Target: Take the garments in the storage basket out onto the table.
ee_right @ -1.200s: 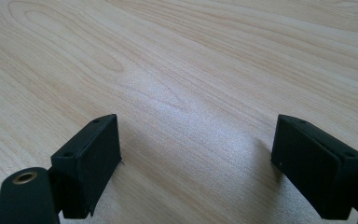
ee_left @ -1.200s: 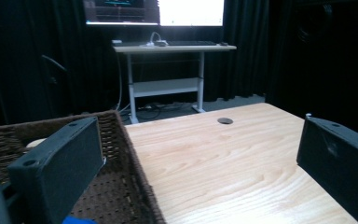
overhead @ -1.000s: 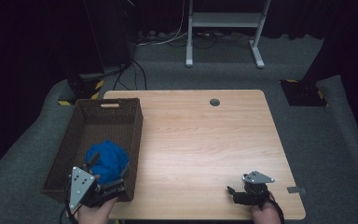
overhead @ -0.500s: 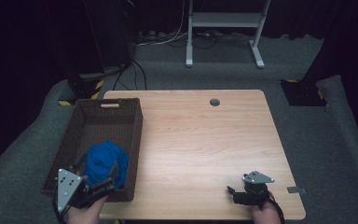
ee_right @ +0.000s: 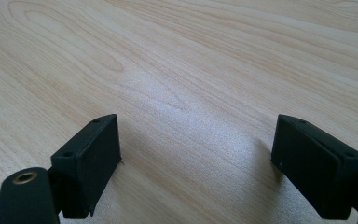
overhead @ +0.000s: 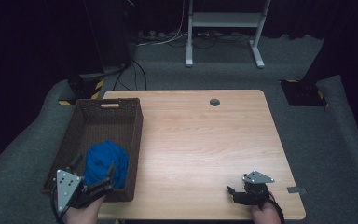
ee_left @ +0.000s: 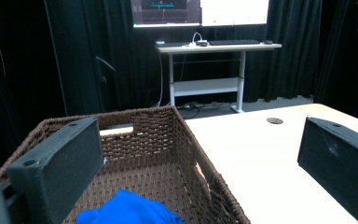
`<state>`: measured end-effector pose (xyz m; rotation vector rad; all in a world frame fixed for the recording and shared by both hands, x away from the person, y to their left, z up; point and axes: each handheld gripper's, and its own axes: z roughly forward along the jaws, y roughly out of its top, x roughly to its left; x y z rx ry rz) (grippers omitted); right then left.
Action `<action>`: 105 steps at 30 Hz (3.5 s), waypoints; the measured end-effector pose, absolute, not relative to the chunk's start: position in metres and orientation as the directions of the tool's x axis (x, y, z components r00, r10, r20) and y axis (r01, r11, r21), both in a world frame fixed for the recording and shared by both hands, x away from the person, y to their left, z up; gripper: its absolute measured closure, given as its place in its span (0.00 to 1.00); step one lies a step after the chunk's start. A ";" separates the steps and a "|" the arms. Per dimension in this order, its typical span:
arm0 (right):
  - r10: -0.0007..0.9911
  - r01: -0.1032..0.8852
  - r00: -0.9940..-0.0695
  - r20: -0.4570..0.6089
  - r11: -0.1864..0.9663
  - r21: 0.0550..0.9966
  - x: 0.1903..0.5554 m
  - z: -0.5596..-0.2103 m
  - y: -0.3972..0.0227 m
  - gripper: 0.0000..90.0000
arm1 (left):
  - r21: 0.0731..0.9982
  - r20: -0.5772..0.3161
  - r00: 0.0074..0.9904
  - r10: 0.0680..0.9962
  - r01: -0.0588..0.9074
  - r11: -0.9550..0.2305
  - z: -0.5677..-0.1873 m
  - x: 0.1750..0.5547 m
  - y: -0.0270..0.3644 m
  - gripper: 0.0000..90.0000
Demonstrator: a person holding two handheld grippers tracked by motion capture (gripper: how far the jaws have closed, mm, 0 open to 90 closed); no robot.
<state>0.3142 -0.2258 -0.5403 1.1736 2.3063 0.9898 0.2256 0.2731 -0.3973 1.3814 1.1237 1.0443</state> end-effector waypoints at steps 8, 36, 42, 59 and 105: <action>0.811 0.552 -0.586 -0.009 0.407 0.728 0.314 -0.540 -0.226 0.17 | 0.993 0.013 0.206 0.978 0.114 -0.037 -0.397 0.228 0.273 0.00; 0.798 0.548 -0.603 0.007 0.408 0.730 0.314 -0.540 -0.227 0.17 | 0.826 0.141 0.307 0.941 0.489 -0.283 -0.386 0.286 0.286 0.00; 0.796 0.547 -0.605 0.006 0.410 0.730 0.314 -0.540 -0.227 0.17 | 0.772 0.126 0.343 0.931 0.555 -0.309 -0.386 0.303 0.290 0.00; 0.790 0.549 -0.612 0.030 0.398 0.735 0.314 -0.540 -0.229 0.17 | 0.662 0.046 0.306 0.951 0.703 -0.259 -0.400 0.353 0.302 0.00; 0.785 0.545 -0.619 0.026 0.405 0.734 0.314 -0.540 -0.228 0.17 | 0.209 -0.054 0.305 0.951 0.935 -0.288 -0.487 0.410 0.325 0.00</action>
